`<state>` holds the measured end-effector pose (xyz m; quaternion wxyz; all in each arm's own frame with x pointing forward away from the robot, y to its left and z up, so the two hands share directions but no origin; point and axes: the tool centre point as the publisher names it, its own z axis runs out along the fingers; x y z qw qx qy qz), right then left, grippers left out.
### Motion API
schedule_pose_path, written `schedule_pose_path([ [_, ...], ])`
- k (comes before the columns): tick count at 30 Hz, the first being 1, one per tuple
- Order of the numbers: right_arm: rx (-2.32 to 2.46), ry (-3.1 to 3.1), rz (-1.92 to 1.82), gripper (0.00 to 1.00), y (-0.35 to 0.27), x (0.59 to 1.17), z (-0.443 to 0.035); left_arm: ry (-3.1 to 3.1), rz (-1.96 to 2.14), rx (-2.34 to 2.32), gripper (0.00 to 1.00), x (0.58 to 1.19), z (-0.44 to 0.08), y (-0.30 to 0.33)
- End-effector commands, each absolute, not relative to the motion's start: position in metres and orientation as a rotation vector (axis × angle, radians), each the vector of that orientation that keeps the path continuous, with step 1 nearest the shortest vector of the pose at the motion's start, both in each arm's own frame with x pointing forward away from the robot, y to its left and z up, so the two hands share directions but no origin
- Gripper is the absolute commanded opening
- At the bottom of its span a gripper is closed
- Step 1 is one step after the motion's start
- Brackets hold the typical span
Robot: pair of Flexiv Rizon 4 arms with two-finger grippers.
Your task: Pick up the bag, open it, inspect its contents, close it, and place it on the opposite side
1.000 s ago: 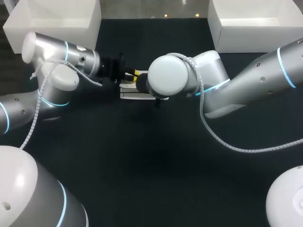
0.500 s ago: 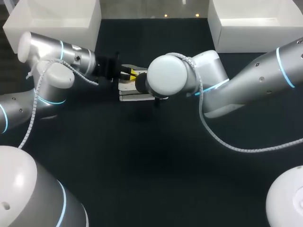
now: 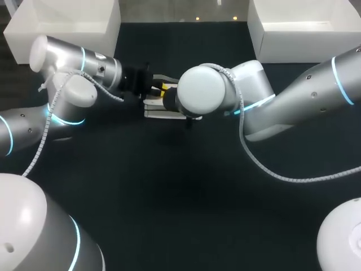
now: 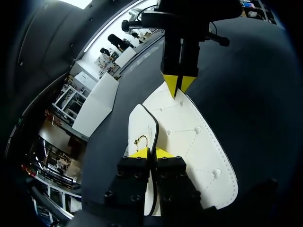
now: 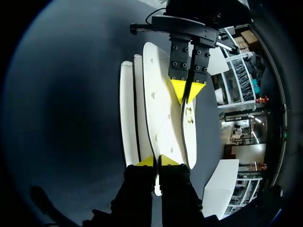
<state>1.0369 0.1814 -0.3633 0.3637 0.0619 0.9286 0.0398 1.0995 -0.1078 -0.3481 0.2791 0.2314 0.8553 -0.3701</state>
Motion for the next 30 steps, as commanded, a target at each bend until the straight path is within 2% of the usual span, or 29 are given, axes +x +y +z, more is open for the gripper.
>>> schedule_pose_path([
  [1, 0.160, 2.387, 0.103, 0.00, 0.185, 1.038, -0.364, 2.310, -0.973, 0.557, 0.00, 1.107, -0.354, -0.104],
  [16, 0.160, 2.387, 0.103, 0.00, 0.185, 1.038, -0.364, 2.285, -1.018, 0.561, 0.00, 1.105, -0.345, -0.104],
  [17, 0.160, 2.387, 0.103, 0.00, 0.185, 1.038, -0.364, 2.282, -1.021, 0.555, 0.28, 1.105, -0.342, -0.103],
  [18, 0.160, 2.387, 0.103, 0.00, 0.185, 1.038, -0.364, 2.279, -1.027, 0.553, 0.48, 1.104, -0.339, -0.101],
  [19, 0.160, 2.387, 0.103, 0.00, 0.185, 1.038, -0.364, 2.275, -1.028, 0.549, 0.73, 1.103, -0.337, -0.101],
  [20, 0.159, 2.388, 0.103, 0.00, 0.185, 1.038, -0.363, 2.270, -1.029, 0.548, 0.91, 1.101, -0.334, -0.100],
  [21, 0.159, 2.389, 0.102, 0.00, 0.185, 1.038, -0.362, 2.264, -1.033, 0.550, 1.00, 1.100, -0.331, -0.099],
  [24, 0.161, 2.388, 0.106, 0.00, 0.186, 1.036, -0.359, 2.255, -1.038, 0.542, 1.00, 1.097, -0.323, -0.098],
  [25, 0.163, 2.390, 0.112, 0.20, 0.186, 1.036, -0.358, 2.254, -1.039, 0.535, 1.00, 1.096, -0.321, -0.097],
  [26, 0.163, 2.392, 0.118, 0.45, 0.186, 1.035, -0.357, 2.254, -1.038, 0.526, 1.00, 1.095, -0.318, -0.096],
  [27, 0.161, 2.398, 0.121, 1.00, 0.186, 1.035, -0.356, 2.257, -1.045, 0.512, 1.00, 1.094, -0.316, -0.095],
  [30, 0.158, 2.419, 0.123, 1.00, 0.185, 1.033, -0.351, 2.271, -1.045, 0.478, 1.00, 1.093, -0.308, -0.091],
])
